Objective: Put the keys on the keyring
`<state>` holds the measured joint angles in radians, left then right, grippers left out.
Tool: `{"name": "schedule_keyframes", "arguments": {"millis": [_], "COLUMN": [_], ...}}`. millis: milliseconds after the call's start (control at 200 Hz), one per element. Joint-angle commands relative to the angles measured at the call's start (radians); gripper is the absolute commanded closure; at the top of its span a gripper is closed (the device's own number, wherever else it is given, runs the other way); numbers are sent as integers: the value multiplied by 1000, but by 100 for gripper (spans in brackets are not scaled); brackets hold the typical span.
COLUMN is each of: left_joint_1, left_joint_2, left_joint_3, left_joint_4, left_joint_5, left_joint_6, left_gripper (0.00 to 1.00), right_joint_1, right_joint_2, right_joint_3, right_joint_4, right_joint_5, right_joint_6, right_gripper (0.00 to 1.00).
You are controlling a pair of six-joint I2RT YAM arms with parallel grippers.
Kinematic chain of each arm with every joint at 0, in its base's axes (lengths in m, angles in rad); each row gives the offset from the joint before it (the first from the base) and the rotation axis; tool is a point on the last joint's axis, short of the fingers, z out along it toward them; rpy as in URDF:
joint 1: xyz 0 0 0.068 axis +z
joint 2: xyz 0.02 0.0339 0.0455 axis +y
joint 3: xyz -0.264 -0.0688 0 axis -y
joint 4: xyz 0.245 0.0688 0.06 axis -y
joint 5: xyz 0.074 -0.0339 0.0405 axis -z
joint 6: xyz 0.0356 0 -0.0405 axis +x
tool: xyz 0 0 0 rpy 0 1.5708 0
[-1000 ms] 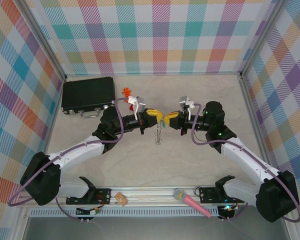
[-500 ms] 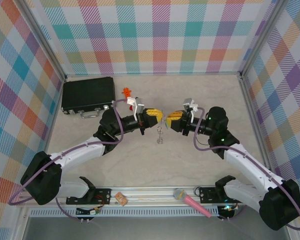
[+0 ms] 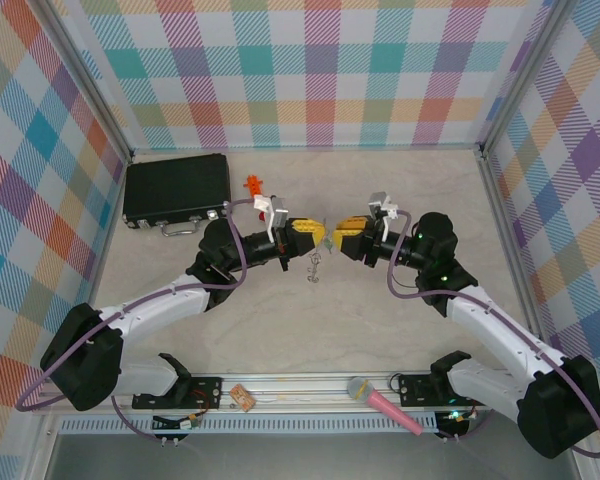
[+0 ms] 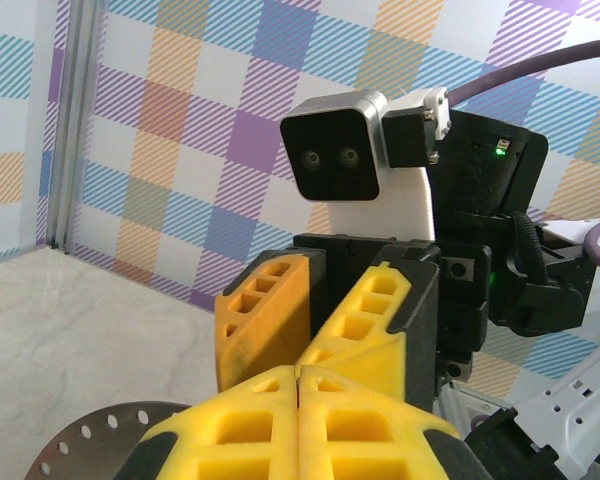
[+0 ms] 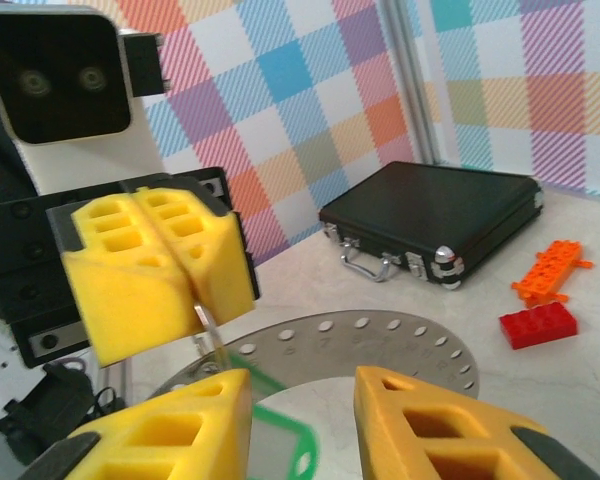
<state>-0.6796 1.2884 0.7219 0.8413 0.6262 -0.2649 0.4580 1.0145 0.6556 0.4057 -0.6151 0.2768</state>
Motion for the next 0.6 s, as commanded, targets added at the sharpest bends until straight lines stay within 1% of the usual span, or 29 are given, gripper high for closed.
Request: {"name": "schedule_keyframes", "arguments": {"millis": [0,205,280,325,360,475,595], "left_joint_1": [-10,-11,-10,-10,-10,-11,-10], "left_joint_2": [-39,-38,-39,-40,-41,-46,-43], "left_joint_3": [3,5,5,4,4,5,4], "left_joint_4": [41,36,35,35,35,30,34], "left_joint_5": [2,3,1,1,4,4,5], "left_joint_6": [15,17,18,17,15,16,15], "left_gripper": [100,100,100,100,100,100,100], "right_joint_1": [-10,-13,-13,-15,-15,-15,-15], "right_joint_2": [-37,-30,-33,-34,-33,6,59], "right_joint_3": [11,23,21,16,11,25,41], "right_joint_4": [13,56,64,77,98,153,205], "right_joint_5": [61,14,43,37,18,-99,-166], "right_joint_6": [-8,29,39,40,47,104,158], "right_gripper": [68,68,68,68,67,66,67]}}
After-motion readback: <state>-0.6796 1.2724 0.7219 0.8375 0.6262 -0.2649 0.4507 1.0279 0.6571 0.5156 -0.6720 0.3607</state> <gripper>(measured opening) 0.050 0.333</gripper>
